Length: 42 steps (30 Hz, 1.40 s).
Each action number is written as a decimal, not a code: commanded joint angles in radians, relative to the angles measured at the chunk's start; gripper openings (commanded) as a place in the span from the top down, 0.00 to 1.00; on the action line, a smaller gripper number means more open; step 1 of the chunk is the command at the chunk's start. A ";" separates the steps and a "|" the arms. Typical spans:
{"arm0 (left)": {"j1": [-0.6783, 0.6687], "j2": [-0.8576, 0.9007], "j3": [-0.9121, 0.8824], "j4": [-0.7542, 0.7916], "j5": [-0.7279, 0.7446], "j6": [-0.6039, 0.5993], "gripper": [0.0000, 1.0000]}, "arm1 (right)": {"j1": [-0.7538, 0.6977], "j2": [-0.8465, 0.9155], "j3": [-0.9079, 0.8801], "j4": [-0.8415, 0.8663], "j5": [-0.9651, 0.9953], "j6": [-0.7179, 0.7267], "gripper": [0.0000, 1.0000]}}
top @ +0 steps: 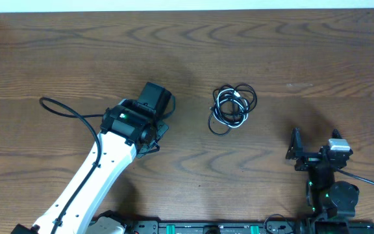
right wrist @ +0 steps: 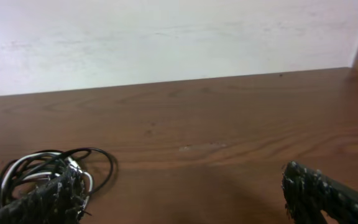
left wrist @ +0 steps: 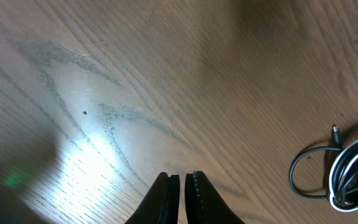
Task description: Untangle cables
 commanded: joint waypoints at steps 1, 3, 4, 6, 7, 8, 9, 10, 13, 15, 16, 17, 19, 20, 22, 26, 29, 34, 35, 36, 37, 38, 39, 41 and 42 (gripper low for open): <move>0.004 -0.007 0.005 -0.006 0.006 -0.005 0.88 | 0.007 -0.001 -0.004 0.003 -0.089 0.122 0.01; 0.004 -0.007 0.005 -0.006 0.006 -0.005 0.88 | 0.007 -0.001 -0.004 0.006 -0.128 0.308 0.01; 0.004 -0.007 0.005 -0.006 0.006 -0.006 0.88 | 0.007 -0.001 -0.004 0.006 -0.142 0.425 0.01; 0.004 -0.007 0.005 -0.003 0.006 -0.005 0.88 | 0.007 0.002 -0.004 0.010 -0.201 0.622 0.01; 0.004 -0.007 0.005 -0.003 0.006 -0.006 0.88 | 0.007 0.003 -0.004 0.016 -0.255 0.711 0.01; 0.004 -0.007 0.005 -0.003 0.006 -0.007 0.88 | 0.007 0.003 -0.004 0.019 -0.304 0.771 0.01; 0.004 -0.007 0.005 -0.003 0.006 -0.010 0.88 | 0.007 0.003 -0.004 0.025 -0.359 0.821 0.01; 0.004 -0.007 0.005 -0.003 0.007 -0.010 0.88 | 0.007 0.003 -0.004 0.026 -0.397 0.849 0.01; 0.004 -0.007 0.005 -0.003 0.017 -0.009 0.88 | 0.007 0.003 -0.004 0.030 -0.439 0.883 0.01; 0.003 -0.007 0.005 -0.003 0.023 -0.010 0.88 | 0.007 0.003 -0.004 0.029 -0.438 0.901 0.01; 0.003 -0.007 0.005 -0.003 0.025 -0.010 0.88 | 0.006 0.003 -0.004 0.029 -0.439 0.901 0.01; 0.003 -0.007 0.005 -0.003 0.025 -0.010 0.88 | 0.007 0.003 -0.004 0.028 -0.443 0.901 0.01; 0.003 -0.007 0.005 -0.003 0.025 -0.010 0.88 | 0.006 0.003 -0.004 0.028 -0.447 0.877 0.01; 0.003 -0.007 0.005 -0.003 0.025 -0.010 0.88 | 0.007 0.004 -0.004 0.028 -0.458 0.837 0.01; 0.003 -0.007 0.005 -0.002 0.025 -0.018 0.88 | 0.006 0.008 -0.004 0.025 -0.480 0.760 0.09; 0.003 -0.007 0.005 0.002 0.032 -0.044 0.88 | 0.006 0.045 0.013 0.002 -0.488 0.785 0.13; 0.003 -0.007 0.005 0.005 0.040 -0.047 0.88 | 0.006 0.089 0.063 -0.060 -0.487 0.784 0.13; 0.002 -0.007 0.005 0.005 0.040 -0.078 0.88 | 0.007 0.237 0.225 -0.200 -0.484 0.765 0.13; 0.001 -0.007 0.005 0.005 0.043 -0.080 0.88 | 0.007 0.277 0.258 -0.212 -0.497 0.765 0.13; 0.001 -0.007 0.005 0.006 0.048 -0.080 0.88 | 0.007 0.307 0.278 -0.211 -0.517 0.766 0.12; 0.001 -0.007 0.005 0.006 0.055 -0.080 0.88 | 0.007 0.330 0.291 -0.210 -0.538 0.766 0.12; 0.001 -0.007 0.005 0.008 0.063 -0.080 0.89 | 0.007 0.365 0.307 -0.209 -0.575 0.766 0.12; 0.001 -0.007 0.005 0.008 0.064 -0.080 0.89 | 0.007 0.383 0.309 -0.206 -0.597 0.766 0.11; 0.001 -0.007 0.005 0.008 0.066 -0.079 0.90 | 0.007 0.410 0.309 -0.212 -0.623 0.766 0.10; 0.001 -0.007 0.005 0.008 0.066 -0.079 0.92 | 0.007 0.420 0.308 -0.217 -0.630 0.766 0.09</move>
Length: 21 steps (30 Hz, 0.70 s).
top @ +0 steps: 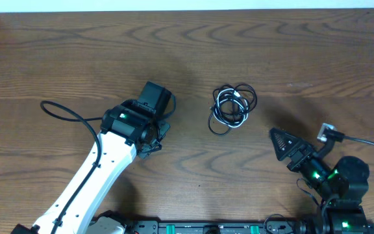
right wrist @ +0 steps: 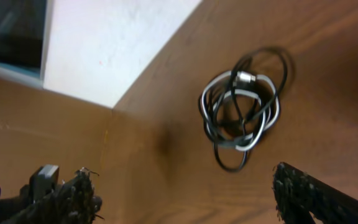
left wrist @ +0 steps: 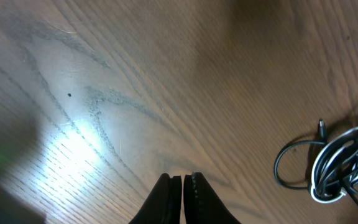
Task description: Untangle cables
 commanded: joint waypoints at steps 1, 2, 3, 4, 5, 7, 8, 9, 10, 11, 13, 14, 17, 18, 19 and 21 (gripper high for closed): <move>0.002 -0.007 0.005 -0.004 0.009 -0.015 0.92 | 0.005 0.046 0.009 -0.022 -0.085 -0.013 0.08; 0.002 -0.007 0.005 -0.003 0.009 -0.015 0.92 | 0.005 0.054 0.009 -0.029 -0.096 -0.008 0.07; 0.002 -0.007 0.005 -0.003 0.009 -0.015 0.92 | 0.005 0.059 0.009 -0.035 -0.100 0.002 0.06; 0.002 -0.007 0.005 -0.003 0.009 -0.015 0.92 | 0.005 0.063 0.009 -0.040 -0.107 0.012 0.05; 0.002 -0.007 0.005 -0.003 0.009 -0.015 0.92 | 0.005 0.065 0.009 -0.047 -0.115 0.028 0.04; 0.002 -0.007 0.005 -0.003 0.009 -0.015 0.92 | 0.005 0.065 0.009 -0.051 -0.126 0.056 0.05; 0.002 -0.007 0.005 -0.003 0.009 -0.015 0.92 | 0.005 0.065 0.009 -0.059 -0.125 0.074 0.05; 0.002 -0.007 0.005 -0.003 0.009 -0.015 0.92 | 0.005 0.065 0.009 -0.066 -0.125 0.088 0.04; 0.002 -0.007 0.005 -0.002 0.009 -0.015 0.92 | 0.005 0.065 0.008 -0.072 -0.125 0.098 0.04; 0.002 -0.007 0.005 -0.003 0.010 -0.015 0.92 | 0.005 0.065 0.007 -0.075 -0.125 0.105 0.04; 0.002 -0.007 0.005 -0.002 0.013 -0.015 0.92 | 0.006 0.065 0.007 -0.083 -0.127 0.115 0.03; 0.002 -0.007 0.005 -0.001 0.013 -0.015 0.92 | 0.006 0.065 0.007 -0.085 -0.134 0.121 0.03; 0.002 -0.007 0.005 0.018 0.013 -0.012 0.92 | 0.006 0.065 0.007 -0.089 -0.147 0.122 0.03; 0.002 -0.007 0.005 0.024 0.013 -0.012 0.92 | 0.006 0.065 0.007 -0.090 -0.147 0.122 0.02; 0.002 -0.007 0.005 0.029 0.013 -0.012 0.92 | 0.006 0.065 0.007 -0.092 -0.147 0.122 0.01; 0.002 -0.007 0.005 0.033 0.013 -0.012 0.92 | 0.006 0.065 0.007 -0.092 -0.147 0.122 0.01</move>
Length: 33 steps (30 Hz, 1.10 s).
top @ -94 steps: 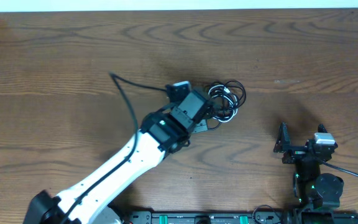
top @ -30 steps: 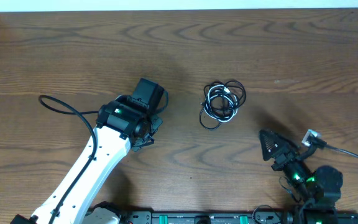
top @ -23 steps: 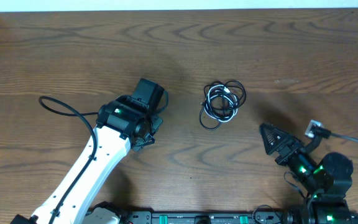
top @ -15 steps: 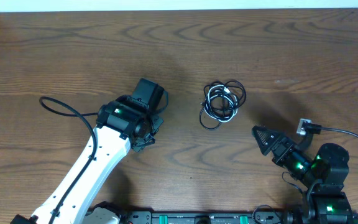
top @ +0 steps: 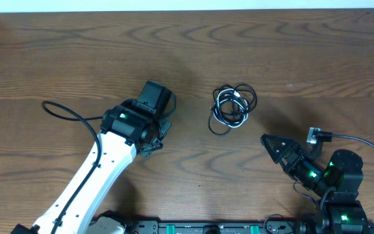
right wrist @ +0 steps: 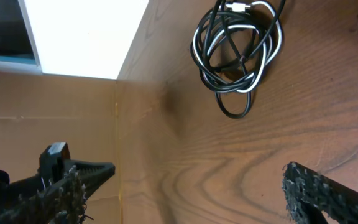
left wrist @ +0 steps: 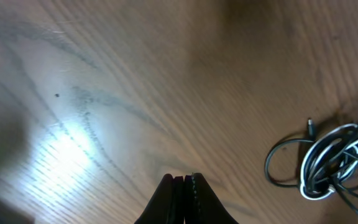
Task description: Untangle cables
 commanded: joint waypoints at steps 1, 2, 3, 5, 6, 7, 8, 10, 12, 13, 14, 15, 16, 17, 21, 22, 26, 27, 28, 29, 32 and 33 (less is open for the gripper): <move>0.002 -0.007 0.005 0.003 -0.001 -0.008 0.92 | 0.006 0.000 0.007 -0.002 -0.019 0.015 0.01; 0.002 -0.007 0.005 0.002 -0.001 -0.008 0.92 | 0.006 0.000 0.006 -0.002 -0.014 0.016 0.01; 0.002 -0.007 0.005 0.002 -0.001 -0.008 0.92 | 0.006 0.000 0.006 -0.001 -0.006 0.015 0.01; 0.002 -0.007 0.005 -0.001 0.006 -0.008 0.93 | 0.006 0.000 0.006 0.000 0.018 0.015 0.01; 0.002 -0.007 0.005 -0.002 0.015 -0.008 0.92 | 0.006 0.000 0.006 0.000 0.031 0.014 0.01; 0.002 -0.007 0.005 -0.002 0.024 -0.007 0.92 | 0.006 0.000 0.006 0.000 0.048 0.013 0.01; 0.002 -0.007 0.005 -0.002 0.031 -0.003 0.92 | 0.006 0.000 0.006 0.000 0.063 0.011 0.01; 0.002 -0.007 0.005 -0.002 0.041 0.010 0.92 | 0.006 0.000 0.006 0.011 0.103 0.011 0.01; 0.002 -0.007 0.005 -0.002 0.043 0.028 0.92 | 0.006 0.000 0.006 0.021 0.134 0.001 0.01; 0.002 -0.007 0.005 -0.002 0.043 0.039 0.92 | 0.006 0.000 0.006 0.029 0.148 -0.023 0.01; 0.002 -0.007 0.005 -0.003 0.043 0.047 0.92 | 0.006 0.000 0.006 0.035 0.153 -0.047 0.01; 0.002 -0.007 0.005 -0.004 0.043 0.057 0.92 | 0.006 0.000 0.006 0.043 0.159 -0.070 0.01; 0.002 -0.007 0.005 -0.004 0.043 0.064 0.92 | 0.006 0.000 0.006 0.050 0.163 -0.076 0.01; 0.002 -0.007 0.005 -0.004 0.043 0.064 0.92 | 0.006 0.000 0.006 0.061 0.165 -0.075 0.01; 0.002 -0.007 0.005 0.006 0.043 0.063 0.92 | 0.006 0.000 0.006 0.127 0.172 -0.114 0.01; 0.002 -0.007 0.005 0.006 0.044 0.063 0.92 | 0.006 0.000 0.006 0.138 0.172 -0.136 0.01; 0.002 -0.007 0.005 0.006 0.044 0.063 0.92 | 0.006 0.000 0.006 0.169 0.176 -0.173 0.01; 0.002 -0.007 0.005 0.006 0.044 0.063 0.92 | 0.006 0.000 0.006 0.169 0.175 -0.172 0.01; 0.002 -0.007 0.005 0.006 0.044 0.063 0.92 | 0.006 0.000 0.006 0.169 0.175 -0.172 0.01; 0.002 -0.007 0.005 0.006 0.044 0.063 0.92 | 0.006 0.000 0.006 0.165 0.175 -0.172 0.01; 0.002 -0.007 0.005 0.006 0.044 0.063 0.92 | 0.006 0.000 0.006 0.141 0.163 -0.163 0.01; 0.002 -0.007 0.005 0.006 0.044 0.063 0.92 | 0.006 0.000 0.006 0.130 0.156 -0.155 0.01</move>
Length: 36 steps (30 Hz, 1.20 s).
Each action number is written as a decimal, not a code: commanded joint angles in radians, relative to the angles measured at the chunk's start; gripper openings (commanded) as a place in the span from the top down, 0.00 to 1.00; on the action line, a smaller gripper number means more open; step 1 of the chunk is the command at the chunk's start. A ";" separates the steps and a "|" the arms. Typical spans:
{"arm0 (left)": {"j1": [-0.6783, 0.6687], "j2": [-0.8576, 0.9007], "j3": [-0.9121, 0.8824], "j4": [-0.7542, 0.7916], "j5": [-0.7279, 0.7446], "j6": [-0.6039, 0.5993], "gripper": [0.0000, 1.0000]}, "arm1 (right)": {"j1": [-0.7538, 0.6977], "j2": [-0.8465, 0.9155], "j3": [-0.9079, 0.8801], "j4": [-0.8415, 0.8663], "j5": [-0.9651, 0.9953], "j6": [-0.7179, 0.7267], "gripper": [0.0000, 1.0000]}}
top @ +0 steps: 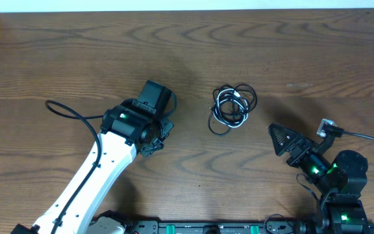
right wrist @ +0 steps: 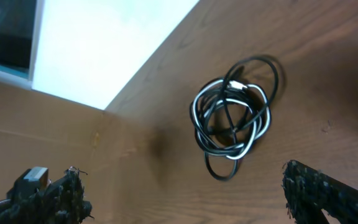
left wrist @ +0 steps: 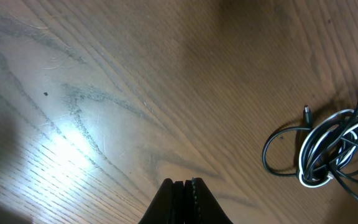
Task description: Untangle cables
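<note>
A tangle of black and white cables lies on the wooden table right of centre; it also shows as cables and cables in the wrist views. My left gripper hovers left of the tangle, apart from it. Its fingers are pressed together with nothing between them, as the left gripper shows in its wrist view. My right gripper points at the tangle from the front right, a short way off. In its wrist view the right gripper is wide open and empty.
The left arm's black cable loops over the table at the left. The white wall edge runs along the back of the table. The arm bases' rail sits at the front edge.
My right gripper has drawn back slightly to the right and tilted, so the tangle sits more central in its view. The left gripper has crept a little toward the tangle, still shut.
First my right gripper sat level at the front right, open, looking across the table. Then it pointed down toward the tangle, then came nearer, and now stands slightly back. My left gripper stayed shut, creeping right. The tangle has not moved.
</note>
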 commanded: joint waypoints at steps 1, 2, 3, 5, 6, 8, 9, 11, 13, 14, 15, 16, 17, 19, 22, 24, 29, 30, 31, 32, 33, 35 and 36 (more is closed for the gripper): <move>0.002 -0.007 0.005 -0.002 -0.005 0.017 0.92 | 0.006 -0.001 0.006 -0.031 -0.020 -0.011 0.01; 0.002 -0.007 0.005 -0.003 -0.005 0.017 0.92 | 0.006 -0.001 0.006 -0.044 -0.031 -0.011 0.01; 0.002 -0.007 0.005 -0.003 -0.005 0.017 0.92 | 0.006 -0.001 0.006 -0.062 -0.045 -0.011 0.01; 0.002 -0.007 0.005 -0.004 -0.001 0.017 0.92 | 0.006 -0.001 0.006 -0.109 -0.080 -0.011 0.01; 0.002 -0.007 0.005 -0.006 -0.001 0.018 0.92 | 0.006 -0.001 0.006 -0.133 -0.089 -0.011 0.01; 0.002 -0.007 0.005 -0.006 0.006 0.042 0.92 | 0.006 -0.001 0.006 -0.216 -0.088 -0.011 0.01; 0.002 -0.007 0.005 -0.006 0.011 0.051 0.92 | 0.006 -0.001 0.006 -0.245 -0.086 -0.011 0.01; 0.002 -0.007 0.005 -0.006 0.025 0.084 0.92 | 0.006 -0.001 0.006 -0.293 -0.086 -0.008 0.01; 0.002 -0.007 0.005 -0.005 0.024 0.118 0.92 | 0.006 -0.001 0.006 -0.327 -0.087 0.021 0.01; 0.002 -0.007 0.005 -0.002 0.024 0.136 0.92 | 0.006 -0.001 0.006 -0.339 -0.087 0.040 0.01; 0.002 -0.007 0.005 -0.002 0.025 0.153 0.92 | 0.006 -0.001 0.006 -0.349 -0.089 0.061 0.01; 0.002 -0.007 0.005 -0.002 0.025 0.167 0.92 | 0.006 -0.001 0.006 -0.356 -0.097 0.085 0.01; 0.002 -0.007 0.005 -0.002 0.028 0.176 0.92 | 0.006 -0.001 0.005 -0.357 -0.108 0.104 0.02; 0.002 -0.007 0.005 -0.002 0.049 0.195 0.92 | 0.006 -0.001 0.005 -0.357 -0.141 0.126 0.02; 0.002 -0.007 0.005 -0.001 0.078 0.202 0.92 | 0.006 -0.001 0.005 -0.357 -0.179 0.141 0.03; 0.002 -0.007 0.005 -0.001 0.087 0.201 0.92 | 0.006 -0.001 0.005 -0.358 -0.185 0.155 0.03; 0.002 -0.007 0.005 -0.002 0.090 0.201 0.92 | 0.006 -0.001 0.005 -0.386 -0.188 0.254 0.04; 0.002 -0.007 0.005 -0.002 0.096 0.202 0.92 | 0.006 -0.001 0.005 -0.385 -0.188 0.255 0.04; 0.002 -0.007 0.005 -0.002 0.101 0.201 0.92 | 0.006 -0.001 0.005 -0.386 -0.188 0.255 0.04; 0.002 -0.007 0.005 -0.002 0.108 0.201 0.92 | 0.006 -0.001 0.005 -0.388 -0.189 0.255 0.03; 0.002 -0.007 0.005 -0.002 0.113 0.201 0.92 | 0.006 -0.001 0.005 -0.391 -0.193 0.255 0.03; 0.002 -0.007 0.005 -0.002 0.122 0.202 0.92 | 0.006 -0.001 0.005 -0.399 -0.203 0.236 0.02; 0.002 -0.007 0.005 -0.002 0.122 0.202 0.92 | 0.006 -0.001 0.005 -0.402 -0.207 0.202 0.04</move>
